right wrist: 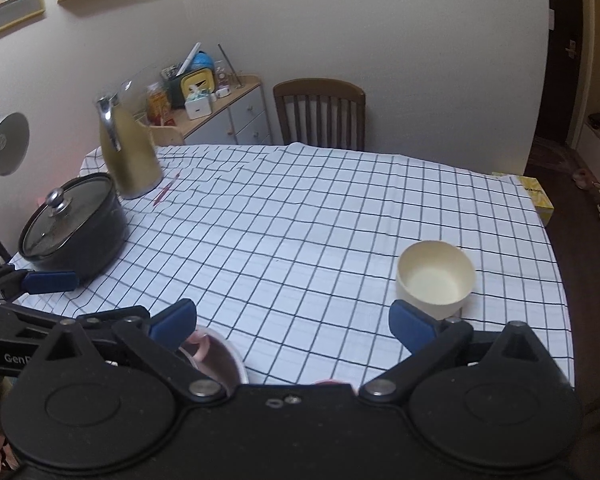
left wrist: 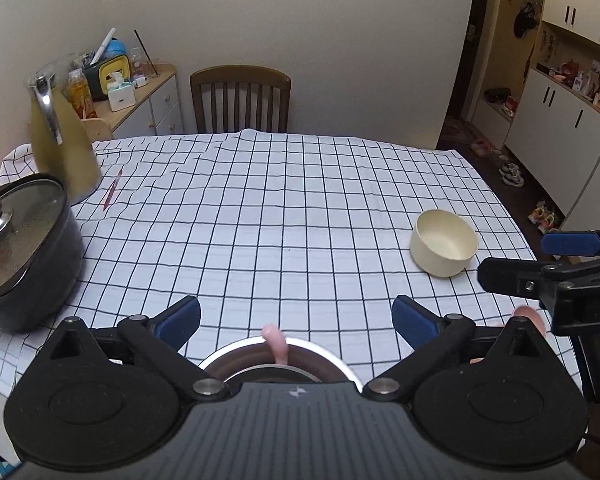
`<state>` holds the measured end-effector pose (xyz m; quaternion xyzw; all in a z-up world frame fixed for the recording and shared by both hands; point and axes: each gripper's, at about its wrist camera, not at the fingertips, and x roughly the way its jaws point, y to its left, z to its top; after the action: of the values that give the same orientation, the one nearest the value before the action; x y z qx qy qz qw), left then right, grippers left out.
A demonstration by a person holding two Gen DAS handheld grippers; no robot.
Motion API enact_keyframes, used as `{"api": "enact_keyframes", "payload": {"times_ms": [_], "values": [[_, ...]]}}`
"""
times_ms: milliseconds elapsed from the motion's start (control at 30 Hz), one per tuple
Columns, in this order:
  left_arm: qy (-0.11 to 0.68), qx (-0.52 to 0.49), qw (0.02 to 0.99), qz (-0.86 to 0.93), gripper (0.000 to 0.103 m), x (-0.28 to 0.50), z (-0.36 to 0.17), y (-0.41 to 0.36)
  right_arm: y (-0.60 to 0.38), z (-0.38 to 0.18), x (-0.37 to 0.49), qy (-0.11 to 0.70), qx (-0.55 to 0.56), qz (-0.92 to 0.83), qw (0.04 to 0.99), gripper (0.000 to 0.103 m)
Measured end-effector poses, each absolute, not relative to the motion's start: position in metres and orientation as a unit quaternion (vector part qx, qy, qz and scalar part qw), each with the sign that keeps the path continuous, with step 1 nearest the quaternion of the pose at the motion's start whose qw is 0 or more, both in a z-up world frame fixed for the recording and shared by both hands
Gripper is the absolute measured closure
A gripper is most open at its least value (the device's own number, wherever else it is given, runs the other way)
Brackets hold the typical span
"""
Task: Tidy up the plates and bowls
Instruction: 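Move both grippers to the cream bowl rim and close them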
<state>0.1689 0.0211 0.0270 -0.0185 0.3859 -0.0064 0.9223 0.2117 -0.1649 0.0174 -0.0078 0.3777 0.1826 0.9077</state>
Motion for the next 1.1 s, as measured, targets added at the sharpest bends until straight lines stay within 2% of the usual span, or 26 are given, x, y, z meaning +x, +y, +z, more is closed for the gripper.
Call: {"api": "enact_keyframes", "payload": {"times_ms": [533,1000,1100], "values": [[0.405,-0.006,0.914,-0.013,0.0,0.266,0.012,-0.07,-0.253,0.003,0.303,0.389,-0.018,0.159,0.907,0.0],[0.459,0.014,0.888,-0.008,0.001,0.361,-0.046,-0.13,-0.296,-0.05,0.393,0.447,-0.034,0.14,0.883,0.001],[0.469,0.013,0.883,0.007,0.001,0.377,-0.063,-0.134,-0.302,-0.065,0.411,0.472,-0.025,0.134,0.871,0.004]]}}
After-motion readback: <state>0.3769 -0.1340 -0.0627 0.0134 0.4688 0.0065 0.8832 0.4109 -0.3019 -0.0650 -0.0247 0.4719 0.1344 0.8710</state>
